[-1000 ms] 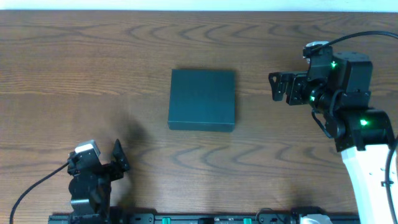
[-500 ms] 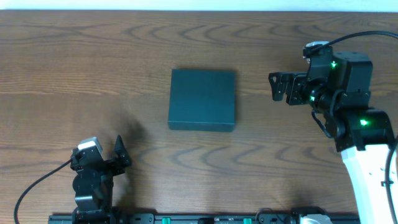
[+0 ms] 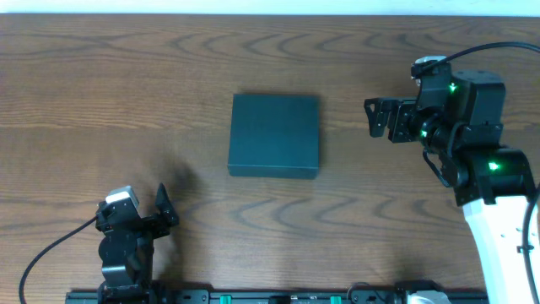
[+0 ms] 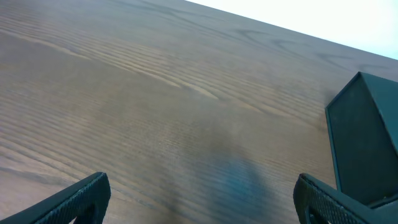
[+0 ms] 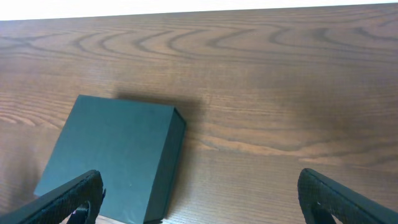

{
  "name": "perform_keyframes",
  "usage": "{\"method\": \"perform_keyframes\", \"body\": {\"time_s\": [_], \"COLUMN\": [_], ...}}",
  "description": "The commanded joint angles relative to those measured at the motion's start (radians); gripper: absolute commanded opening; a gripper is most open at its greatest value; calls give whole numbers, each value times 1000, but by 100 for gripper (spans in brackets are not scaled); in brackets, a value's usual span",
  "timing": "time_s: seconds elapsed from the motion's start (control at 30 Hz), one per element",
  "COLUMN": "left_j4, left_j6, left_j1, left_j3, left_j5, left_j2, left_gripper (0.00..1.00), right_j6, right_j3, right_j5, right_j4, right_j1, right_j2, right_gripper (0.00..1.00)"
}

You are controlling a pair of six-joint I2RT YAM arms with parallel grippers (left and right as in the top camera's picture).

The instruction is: Pack container

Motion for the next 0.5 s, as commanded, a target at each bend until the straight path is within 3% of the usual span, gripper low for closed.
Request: {"method": "perform_keyframes", "body": {"time_s": [0.0, 0.4, 0.47], "left_j4": [3, 3, 3], "left_j6": [0, 0, 0], "left_j1": [4, 4, 4], "left_j3": [-20, -20, -20], "left_j5": [-24, -24, -24], "left_j2": [-6, -6, -6], "left_gripper": [95, 95, 95], "right_j6": [-13, -14, -78], "right_j3": [5, 4, 1], "right_j5": [3, 3, 75], "right_j4": [0, -17, -30], "right_j1": [-4, 5, 16], "right_j2": [2, -36, -96], "right_gripper": [99, 99, 99]}}
